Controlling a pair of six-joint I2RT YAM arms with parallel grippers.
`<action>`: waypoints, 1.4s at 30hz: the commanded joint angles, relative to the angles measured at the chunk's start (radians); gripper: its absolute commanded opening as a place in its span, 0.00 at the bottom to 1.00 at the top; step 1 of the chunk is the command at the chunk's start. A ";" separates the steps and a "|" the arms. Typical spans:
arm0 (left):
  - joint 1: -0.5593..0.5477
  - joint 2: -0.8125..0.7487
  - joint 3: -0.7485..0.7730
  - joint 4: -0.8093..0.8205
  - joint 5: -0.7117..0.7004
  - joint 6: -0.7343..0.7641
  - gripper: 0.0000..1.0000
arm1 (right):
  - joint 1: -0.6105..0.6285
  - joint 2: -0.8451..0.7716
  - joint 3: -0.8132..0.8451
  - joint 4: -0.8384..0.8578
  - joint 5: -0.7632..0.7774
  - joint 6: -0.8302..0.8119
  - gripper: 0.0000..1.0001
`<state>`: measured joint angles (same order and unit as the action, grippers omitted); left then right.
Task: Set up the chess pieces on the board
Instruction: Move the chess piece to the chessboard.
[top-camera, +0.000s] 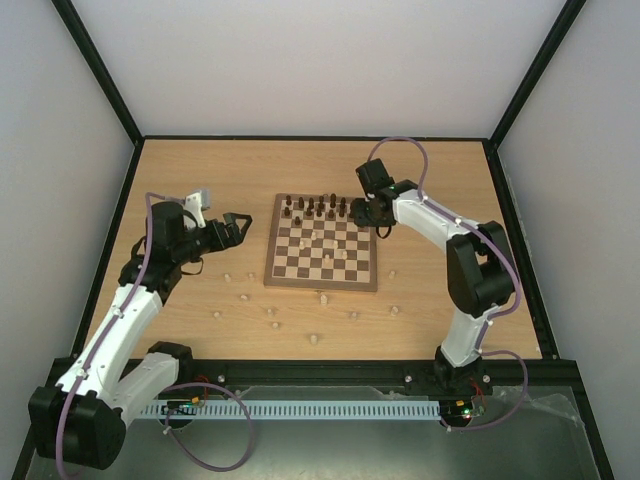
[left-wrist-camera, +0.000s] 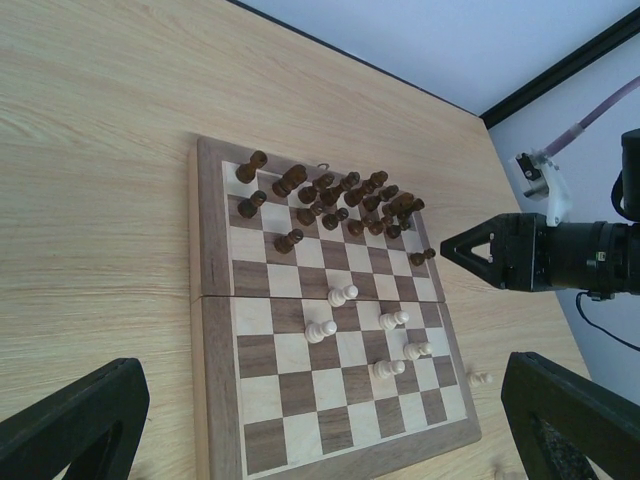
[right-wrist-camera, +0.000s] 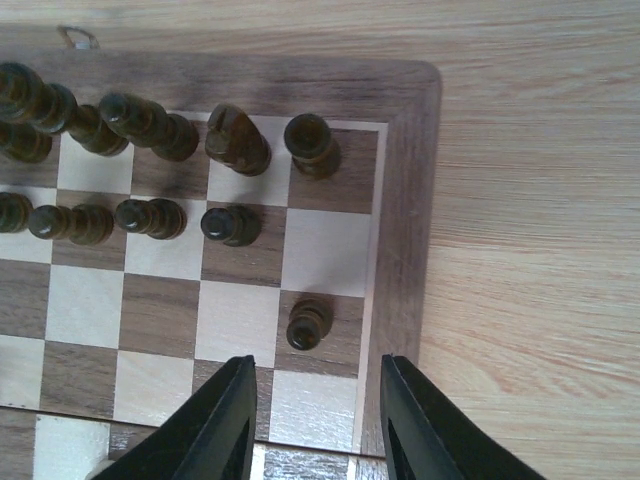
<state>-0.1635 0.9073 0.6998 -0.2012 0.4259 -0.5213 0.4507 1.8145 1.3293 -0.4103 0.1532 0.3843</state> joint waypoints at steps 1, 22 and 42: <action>-0.004 0.011 -0.002 0.004 -0.007 0.006 1.00 | 0.011 0.041 0.044 -0.058 -0.007 -0.009 0.30; -0.004 0.032 -0.012 0.030 -0.023 0.006 1.00 | 0.011 0.132 0.096 -0.066 0.030 -0.019 0.03; -0.004 0.038 -0.007 0.025 -0.032 0.011 1.00 | 0.011 0.184 0.164 -0.085 0.080 -0.023 0.02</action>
<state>-0.1635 0.9451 0.6991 -0.1848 0.3992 -0.5194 0.4580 1.9884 1.4803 -0.4347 0.2192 0.3664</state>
